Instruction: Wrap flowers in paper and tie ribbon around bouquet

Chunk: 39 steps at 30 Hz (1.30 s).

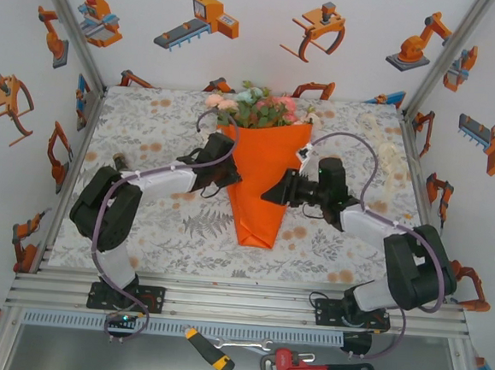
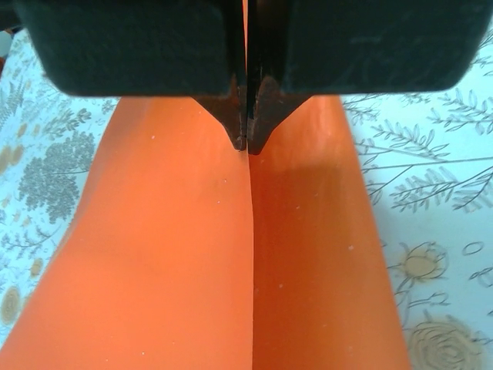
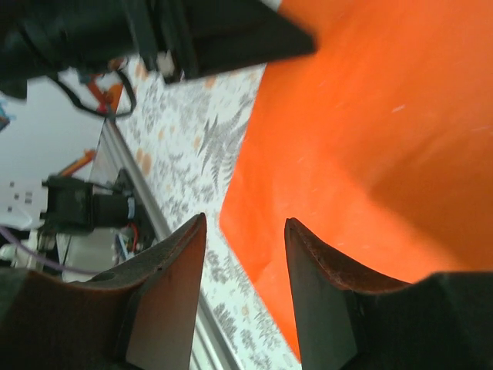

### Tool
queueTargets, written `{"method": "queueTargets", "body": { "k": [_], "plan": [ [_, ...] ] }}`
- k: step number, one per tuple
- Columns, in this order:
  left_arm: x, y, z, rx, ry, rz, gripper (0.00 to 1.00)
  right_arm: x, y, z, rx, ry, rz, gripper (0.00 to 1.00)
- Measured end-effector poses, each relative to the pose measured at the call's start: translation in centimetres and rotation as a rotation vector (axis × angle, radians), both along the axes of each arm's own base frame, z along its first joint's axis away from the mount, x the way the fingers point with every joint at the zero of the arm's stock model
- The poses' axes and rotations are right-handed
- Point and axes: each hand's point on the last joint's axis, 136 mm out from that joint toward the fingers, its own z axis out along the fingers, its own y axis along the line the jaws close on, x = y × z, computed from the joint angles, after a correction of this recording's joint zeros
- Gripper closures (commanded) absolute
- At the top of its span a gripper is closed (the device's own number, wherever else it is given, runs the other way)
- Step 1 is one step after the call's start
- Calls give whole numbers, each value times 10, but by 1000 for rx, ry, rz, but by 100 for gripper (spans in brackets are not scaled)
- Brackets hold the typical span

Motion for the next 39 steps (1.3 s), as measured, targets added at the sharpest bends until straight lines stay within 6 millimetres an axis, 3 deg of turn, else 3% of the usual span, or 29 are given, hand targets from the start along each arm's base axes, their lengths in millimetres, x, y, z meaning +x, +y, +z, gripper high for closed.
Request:
{"method": "queueTargets", "body": {
  "k": [4, 9, 14, 20, 23, 26, 28, 30, 32, 35, 37, 39],
  "plan": [
    [-8, 9, -15, 36, 21, 20, 100, 29, -26, -9, -83, 20, -134, 55],
    [-8, 10, -19, 45, 24, 23, 85, 51, -33, -25, -171, 25, -198, 55],
    [-7, 9, -21, 50, 21, 11, 69, 55, -37, -61, -234, 85, -211, 56],
    [-10, 11, -19, 87, 11, -30, 68, 54, -38, -87, -260, 139, -204, 56],
    [-14, 17, -2, 121, -20, -54, 68, 56, -37, -91, -261, 144, -203, 56],
    [-24, 16, 38, 142, -108, -83, 68, 57, -36, -93, -259, 145, -201, 57],
    [-35, 2, 66, 126, -170, -128, 68, 57, -36, -94, -259, 146, -200, 57],
    [-48, -25, 88, 74, -214, -193, 70, 58, -35, -93, -255, 140, -200, 57],
    [-58, -52, 94, 20, -219, -258, 73, 60, -34, -91, -249, 131, -199, 57],
    [-68, -80, 66, 2, -160, -323, 79, 60, -34, -90, -245, 129, -202, 57],
    [-72, -83, 33, 38, -95, -336, 81, 60, -34, -90, -244, 133, -203, 57],
    [-81, -73, -5, 81, -18, -339, 81, 60, -34, -90, -243, 137, -205, 57]
  ]
}}
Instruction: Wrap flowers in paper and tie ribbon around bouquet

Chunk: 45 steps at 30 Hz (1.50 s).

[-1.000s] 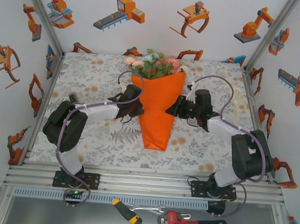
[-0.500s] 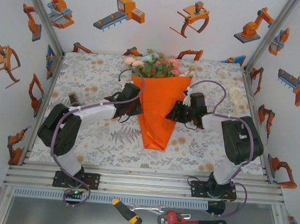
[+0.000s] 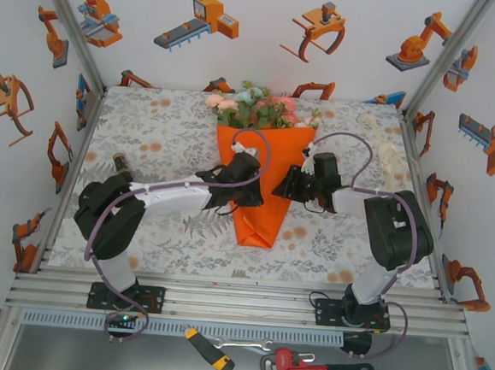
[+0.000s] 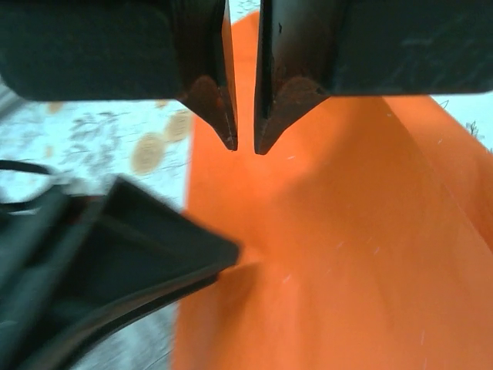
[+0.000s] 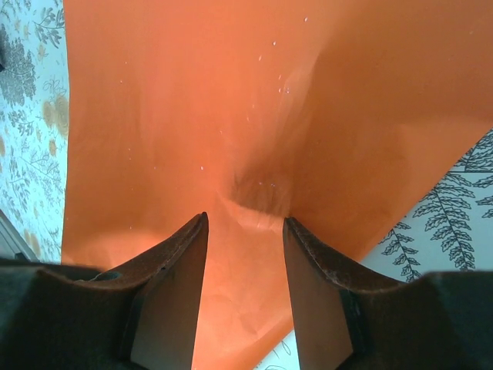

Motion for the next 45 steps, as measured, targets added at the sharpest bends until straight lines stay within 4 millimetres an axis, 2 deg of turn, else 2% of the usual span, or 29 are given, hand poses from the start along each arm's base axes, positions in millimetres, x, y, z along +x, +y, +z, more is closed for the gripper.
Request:
{"method": "queueTargets", "body": {
  "k": [2, 4, 9, 14, 20, 29, 32, 36, 38, 42, 44, 45],
  "plan": [
    [-12, 13, -28, 43, 59, 5, 82, 1, -1, 0, 2, 6, -7, 56],
    [-21, 23, -44, 56, 99, 14, 82, 4, -6, 0, 9, 16, -25, 56],
    [-27, 28, -45, 14, 106, 40, 82, 30, -25, 3, 53, 32, -112, 56],
    [-33, 34, -46, -20, 113, 64, 82, 63, -36, -8, 121, 63, -183, 57],
    [-34, 36, -45, -40, 108, 78, 82, 104, -52, -7, 181, 44, -238, 57],
    [-38, 42, -43, -34, 95, 91, 82, 175, -104, -2, 209, -2, -350, 57],
    [-38, 43, -43, -31, 93, 91, 82, 190, -114, 4, 206, -14, -362, 57],
    [-39, 42, -43, -30, 90, 91, 82, 186, -111, 20, 192, -17, -327, 57],
    [-39, 42, -43, -30, 90, 91, 82, 170, -108, 39, 186, -31, -305, 57],
    [-38, 43, -43, -28, 88, 92, 82, 109, -95, 84, 195, -84, -267, 57],
    [-38, 42, -43, -28, 86, 92, 82, 72, -73, 100, 204, -115, -222, 62],
    [-38, 42, -42, -28, 86, 91, 82, 56, -61, 102, 208, -120, -199, 65]
  ]
}}
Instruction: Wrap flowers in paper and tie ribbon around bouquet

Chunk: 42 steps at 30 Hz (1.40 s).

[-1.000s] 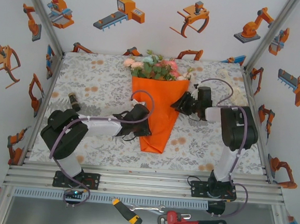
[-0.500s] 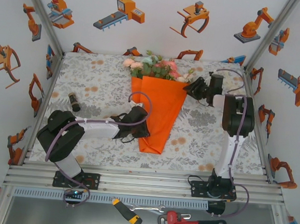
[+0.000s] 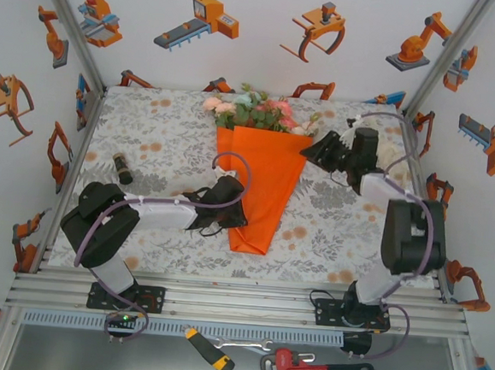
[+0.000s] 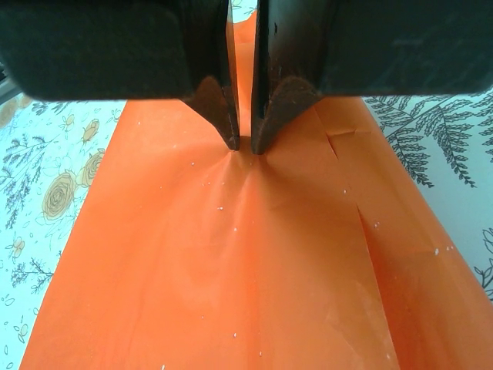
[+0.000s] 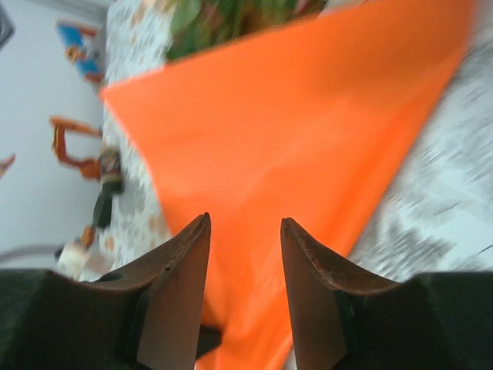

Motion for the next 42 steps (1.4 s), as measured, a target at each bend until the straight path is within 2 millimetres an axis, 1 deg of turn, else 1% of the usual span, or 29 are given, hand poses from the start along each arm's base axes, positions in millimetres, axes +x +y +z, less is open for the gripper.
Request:
{"method": "queueTargets", "body": {
  "k": [2, 4, 5, 6, 8, 11, 13, 15, 18, 21, 24, 27, 31, 34, 37, 40, 42],
  "plan": [
    [0, -1, 0, 3, 2, -1, 82, -39, 34, -10, 2, 17, 75, 79],
    [0, -1, -1, 6, 4, -2, 82, -76, 62, -34, -5, 79, 147, 92],
    [0, -2, -1, 6, 3, -2, 82, -94, 72, -48, -11, 119, 175, 96],
    [0, -2, -1, 6, 3, -2, 82, -109, 77, -61, -19, 161, 189, 99],
    [0, -1, -1, 7, 3, -2, 82, -134, 80, -87, -35, 237, 198, 100],
    [0, -1, -1, 9, 4, -2, 82, -152, 75, -110, -58, 305, 177, 100],
    [0, -1, -1, 10, 4, -2, 82, -154, 72, -117, -66, 322, 159, 100],
    [0, -1, -1, 12, 4, -3, 82, -149, 71, -121, -73, 320, 145, 100],
    [0, -1, -1, 13, 4, -3, 82, -135, 68, -131, -74, 338, 113, 100],
    [0, -1, -1, 13, 4, -4, 82, -108, 58, -131, -40, 333, 59, 100],
    [0, 0, -1, 14, 4, -2, 82, -76, 40, -130, -23, 311, -16, 100],
    [0, 0, -1, 15, 3, -1, 82, -46, 26, -129, -9, 290, -67, 100],
    [0, 0, 0, 15, 2, -2, 82, 2, 8, -127, 17, 248, -117, 100],
    [0, 0, 0, 16, 1, 0, 82, 35, -9, -126, 37, 217, -153, 100],
    [-1, 2, 2, 18, 0, 2, 82, 65, -30, -125, 51, 188, -192, 100],
    [-2, 4, 6, 22, -4, 4, 82, 90, -51, -123, 51, 163, -227, 100],
    [-3, 6, 8, 27, -4, 6, 82, 104, -61, -122, 44, 153, -242, 100]
  ]
}}
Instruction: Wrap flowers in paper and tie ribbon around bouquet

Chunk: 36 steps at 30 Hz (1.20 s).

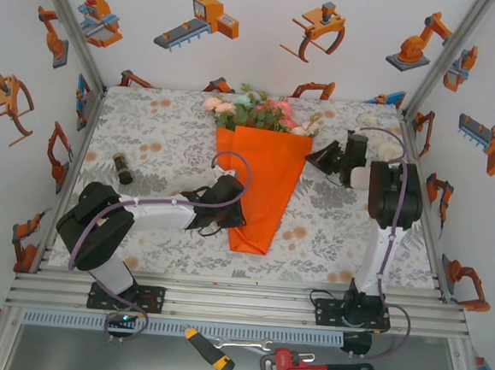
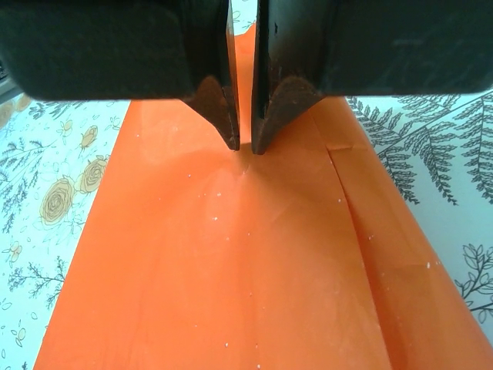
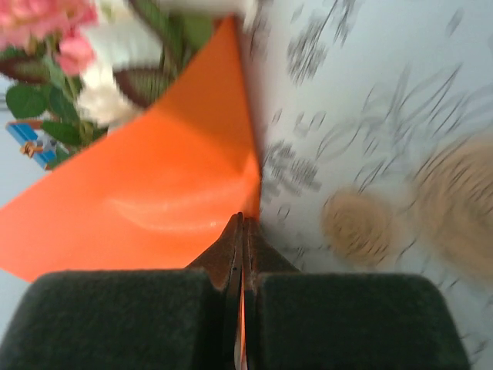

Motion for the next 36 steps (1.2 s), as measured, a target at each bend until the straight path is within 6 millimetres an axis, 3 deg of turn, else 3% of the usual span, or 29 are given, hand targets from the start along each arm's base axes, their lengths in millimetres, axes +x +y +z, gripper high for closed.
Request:
{"method": "queueTargets", "body": {
  "k": [4, 9, 16, 22, 27, 32, 36],
  "plan": [
    [-1, 2, 0, 13, 0, 3, 82, 23, -9, 2, -17, -10, -15, 100],
    [0, 3, 0, 17, -5, 8, 82, 33, -8, 3, -29, 4, -7, 100],
    [-2, 2, 0, 19, -8, 5, 82, 19, -5, 14, -57, 18, 20, 100],
    [-2, 2, 0, 19, -7, 5, 82, 5, 22, 39, -40, -37, 80, 100],
    [-2, 2, 0, 19, -7, 5, 80, 8, 30, 23, -35, -12, 100, 99],
    [-2, 2, 3, 23, -11, 0, 68, -11, 31, 16, -36, 32, 124, 96],
    [1, 0, 13, 27, -28, -7, 61, -58, 38, 40, -69, 30, 180, 95]
  ]
}}
